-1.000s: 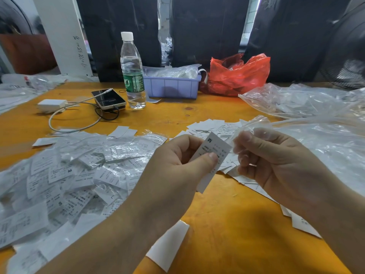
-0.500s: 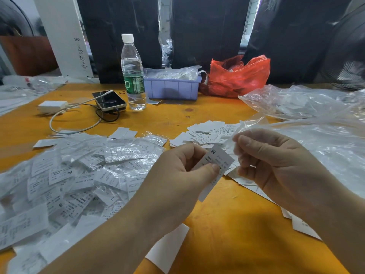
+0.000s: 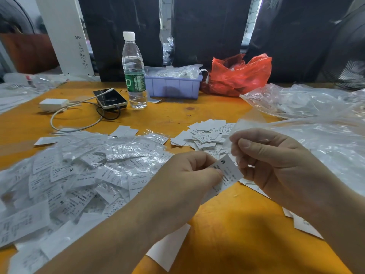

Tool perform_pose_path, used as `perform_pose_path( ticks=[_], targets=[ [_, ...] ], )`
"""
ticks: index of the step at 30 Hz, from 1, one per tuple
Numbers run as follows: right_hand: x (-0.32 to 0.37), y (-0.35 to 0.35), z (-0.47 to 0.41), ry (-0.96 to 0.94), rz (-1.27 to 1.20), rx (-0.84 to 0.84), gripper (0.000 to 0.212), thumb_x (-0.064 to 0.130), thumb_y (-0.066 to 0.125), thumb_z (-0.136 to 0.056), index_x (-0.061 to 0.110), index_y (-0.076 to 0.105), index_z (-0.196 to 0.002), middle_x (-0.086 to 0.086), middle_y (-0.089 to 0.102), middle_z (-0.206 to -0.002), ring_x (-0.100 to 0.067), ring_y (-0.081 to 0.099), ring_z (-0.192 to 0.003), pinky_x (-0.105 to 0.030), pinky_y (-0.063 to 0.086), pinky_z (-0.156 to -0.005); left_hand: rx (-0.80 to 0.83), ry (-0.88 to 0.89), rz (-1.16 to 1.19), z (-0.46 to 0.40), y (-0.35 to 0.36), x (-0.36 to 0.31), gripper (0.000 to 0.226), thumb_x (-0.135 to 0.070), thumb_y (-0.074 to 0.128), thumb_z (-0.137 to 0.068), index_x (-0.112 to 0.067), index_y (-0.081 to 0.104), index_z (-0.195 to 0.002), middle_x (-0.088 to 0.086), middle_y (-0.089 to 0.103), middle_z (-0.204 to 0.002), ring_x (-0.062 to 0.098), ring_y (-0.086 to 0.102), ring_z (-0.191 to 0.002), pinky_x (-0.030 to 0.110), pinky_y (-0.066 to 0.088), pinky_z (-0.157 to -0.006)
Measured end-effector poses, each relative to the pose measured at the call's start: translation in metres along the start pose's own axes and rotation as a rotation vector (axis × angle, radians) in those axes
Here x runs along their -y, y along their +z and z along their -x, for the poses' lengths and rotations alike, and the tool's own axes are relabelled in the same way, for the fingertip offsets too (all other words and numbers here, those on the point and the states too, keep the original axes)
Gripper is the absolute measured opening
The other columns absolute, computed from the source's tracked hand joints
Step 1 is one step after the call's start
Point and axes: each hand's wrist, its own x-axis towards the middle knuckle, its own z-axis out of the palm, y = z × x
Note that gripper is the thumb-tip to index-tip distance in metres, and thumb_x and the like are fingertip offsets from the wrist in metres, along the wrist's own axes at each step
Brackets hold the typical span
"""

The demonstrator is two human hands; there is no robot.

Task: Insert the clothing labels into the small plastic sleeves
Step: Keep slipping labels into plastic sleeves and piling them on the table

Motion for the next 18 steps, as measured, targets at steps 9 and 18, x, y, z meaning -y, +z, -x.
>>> perform_pose_path(
  ticks=[9, 18],
  targets=[
    [0.0004, 0.0000, 0.0008, 0.014, 0.041, 0.011, 0.018, 0.018, 0.069, -0.063, 0.015, 0.078, -0.078, -0.007, 0.065, -0.068, -0.014, 0.055, -0.058, -0.022, 0.049, -0.051, -0.009, 0.004, -0.022, 0.0008, -0.0005, -0.0016, 0.018, -0.036, 0.054, -0.074, -0.026, 0.070, -0.076, -0.017, 0.060, -0.060, -0.001, 0.051, -0.051, 0.014, 0.037, -0.049],
    [0.0003, -0.0002, 0.0013, 0.038, 0.081, 0.012, 0.022, 0.022, 0.073, -0.057, 0.016, 0.078, -0.077, -0.007, 0.065, -0.067, -0.015, 0.056, -0.059, -0.023, 0.050, -0.051, -0.021, 0.008, -0.017, 0.0032, -0.0008, -0.0051, 0.020, -0.034, 0.054, -0.074, -0.021, 0.068, -0.075, -0.017, 0.057, -0.057, -0.004, 0.049, -0.049, 0.010, 0.037, -0.047]
  ],
)
